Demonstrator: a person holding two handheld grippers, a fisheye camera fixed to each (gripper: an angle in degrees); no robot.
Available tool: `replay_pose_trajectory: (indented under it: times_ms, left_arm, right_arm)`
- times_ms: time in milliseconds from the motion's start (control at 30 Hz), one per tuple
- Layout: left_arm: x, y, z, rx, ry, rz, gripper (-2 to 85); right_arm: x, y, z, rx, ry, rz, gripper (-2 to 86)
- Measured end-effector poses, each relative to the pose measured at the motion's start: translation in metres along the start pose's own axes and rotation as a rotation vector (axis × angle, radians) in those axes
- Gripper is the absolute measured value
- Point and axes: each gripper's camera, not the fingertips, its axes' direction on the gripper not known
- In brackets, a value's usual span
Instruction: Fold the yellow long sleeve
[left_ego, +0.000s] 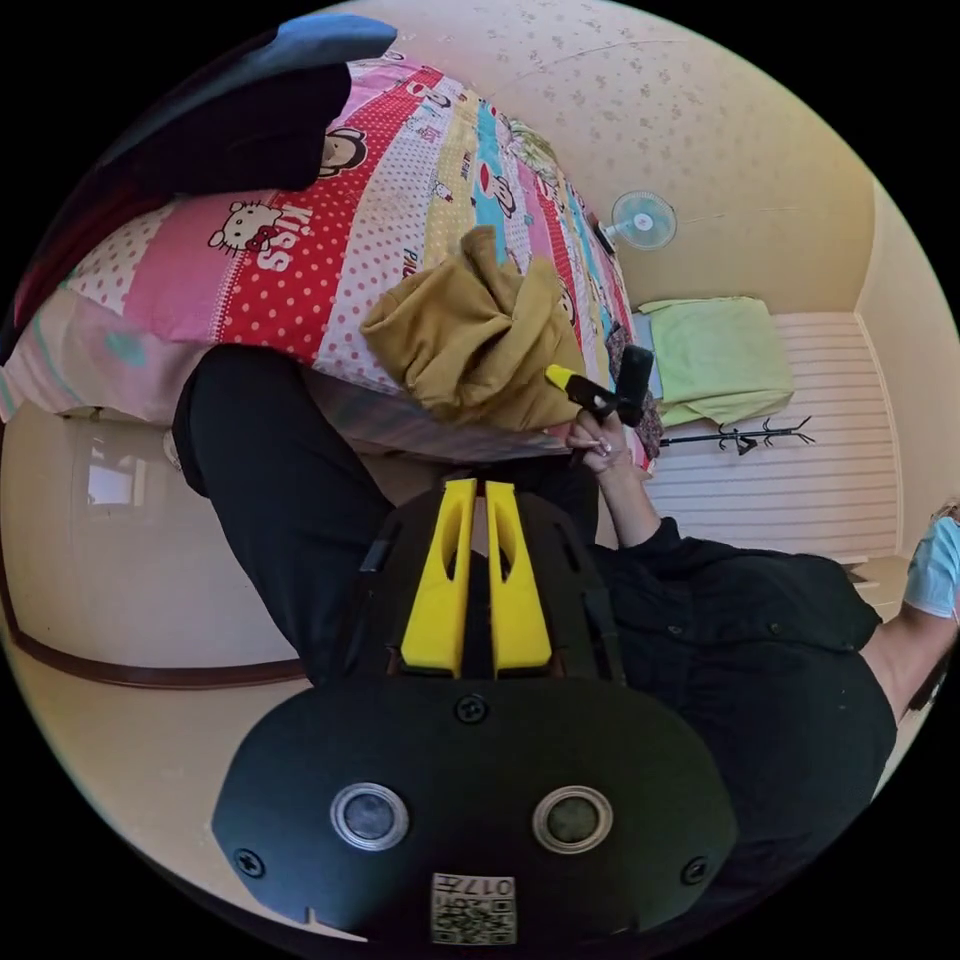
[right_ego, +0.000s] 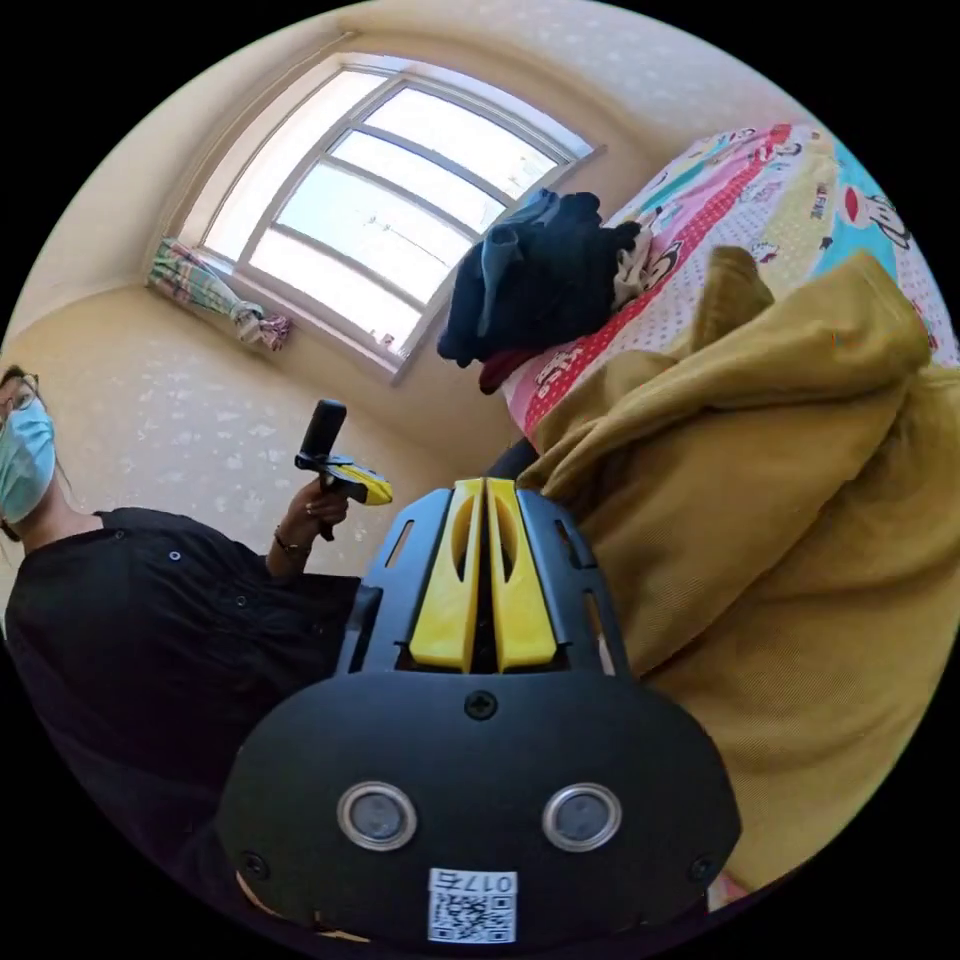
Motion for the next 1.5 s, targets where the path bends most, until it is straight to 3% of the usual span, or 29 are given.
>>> replay_pose_trajectory:
  times_ms: [167,400,467,533,600,667,700,767,867,967,1033,1100,1167,1267,1367,1500]
  left_arm:
    - [-0.001,-0.034,0.002,-0.033,-0.076,0.043,6.4]
    - [0.039,-0.156,0.037,-0.092,-0.036,0.230,7.9]
    - [0.046,-0.188,0.041,-0.078,-0.072,0.239,8.0]
    - [0.042,-0.221,0.048,-0.034,-0.131,0.217,8.2]
    - [0.028,-0.240,0.068,-0.023,-0.187,0.201,7.4]
    - [-0.002,-0.252,0.112,-0.177,-0.260,0.110,4.9]
    - [-0.019,-0.250,0.139,-0.269,-0.246,0.090,2.3]
    - [-0.030,-0.233,0.129,-0.135,-0.152,0.096,0.7]
    - [-0.050,-0.207,0.115,-0.089,-0.030,0.025,-0.3]
    - [-0.054,-0.182,0.100,-0.042,-0.003,0.033,-0.7]
    - [-0.051,-0.167,0.087,-0.021,0.024,0.057,-0.8]
    - [-0.049,-0.159,0.072,0.022,0.048,0.061,-0.8]
    - [-0.047,-0.155,0.056,0.060,0.069,0.067,-0.9]
    - [-0.041,-0.156,0.036,0.068,0.061,0.088,-0.9]
    - [-0.016,-0.160,0.040,-0.045,0.088,0.238,-0.9]
    - [0.045,-0.131,0.065,-0.274,0.062,0.590,-0.9]
  right_arm:
    - [0.017,0.061,-0.052,0.253,0.170,0.173,4.7]
    - [0.033,0.031,-0.082,0.277,0.564,0.282,11.8]
    - [0.048,0.002,-0.056,0.201,0.736,0.292,11.7]
    - [0.086,-0.019,-0.015,-0.004,0.915,0.376,10.5]
    - [0.103,-0.027,0.030,-0.135,1.061,0.284,7.5]
    - [0.099,-0.029,0.048,-0.215,1.118,0.236,4.9]
    - [0.094,-0.026,0.056,-0.242,1.147,0.218,4.2]
    - [0.091,-0.017,0.061,-0.305,1.190,0.246,3.5]
    - [0.079,0.021,0.055,-0.322,1.281,0.320,2.9]
    - [0.076,0.069,0.041,-0.283,1.257,0.461,2.7]
    - [0.089,0.091,0.039,-0.310,1.078,0.586,2.7]
    - [0.104,0.102,0.036,-0.289,0.776,0.666,2.7]
    - [0.105,0.094,0.028,-0.249,0.683,0.640,2.8]
    - [0.097,0.056,0.006,-0.121,0.704,0.553,3.4]
    - [0.097,-0.012,-0.007,-0.006,0.702,0.395,4.7]
    - [0.125,-0.127,0.023,-0.084,0.782,0.232,7.2]
